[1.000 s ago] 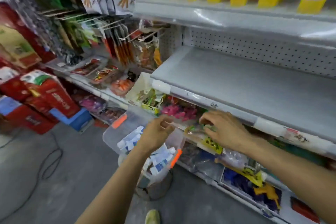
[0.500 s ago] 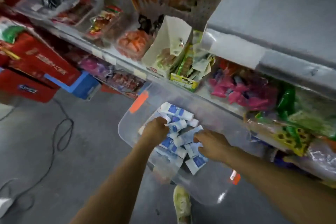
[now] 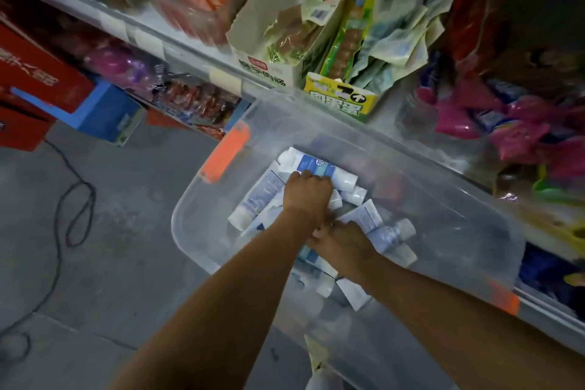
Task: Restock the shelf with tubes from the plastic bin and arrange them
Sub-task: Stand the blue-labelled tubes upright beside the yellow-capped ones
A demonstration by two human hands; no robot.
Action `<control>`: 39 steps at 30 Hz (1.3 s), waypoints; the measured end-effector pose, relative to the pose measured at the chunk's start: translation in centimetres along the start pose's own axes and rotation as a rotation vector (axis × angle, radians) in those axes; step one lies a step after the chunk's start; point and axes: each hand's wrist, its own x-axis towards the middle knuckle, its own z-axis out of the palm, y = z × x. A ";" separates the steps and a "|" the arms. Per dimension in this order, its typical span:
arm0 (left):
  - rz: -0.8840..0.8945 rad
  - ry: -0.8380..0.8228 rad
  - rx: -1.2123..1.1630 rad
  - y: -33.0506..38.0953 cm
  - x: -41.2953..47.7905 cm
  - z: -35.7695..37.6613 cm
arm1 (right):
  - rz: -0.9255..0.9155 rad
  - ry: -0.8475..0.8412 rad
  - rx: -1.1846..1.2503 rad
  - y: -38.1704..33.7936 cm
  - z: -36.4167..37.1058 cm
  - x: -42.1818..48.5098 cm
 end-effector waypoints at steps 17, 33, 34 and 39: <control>-0.825 0.187 -1.639 3.5 -17.5 -12.0 | 0.761 0.346 1.489 6.8 -12.8 -18.9; -0.107 0.038 -2.322 33.2 -34.3 -26.9 | 0.535 0.664 1.852 11.7 -21.1 -53.4; -0.068 0.047 -2.302 35.1 -34.7 -27.7 | 0.476 0.662 1.852 11.7 -21.1 -55.6; 0.173 0.130 -2.209 44.0 -38.0 -31.1 | 0.298 0.593 1.810 13.1 -21.2 -66.0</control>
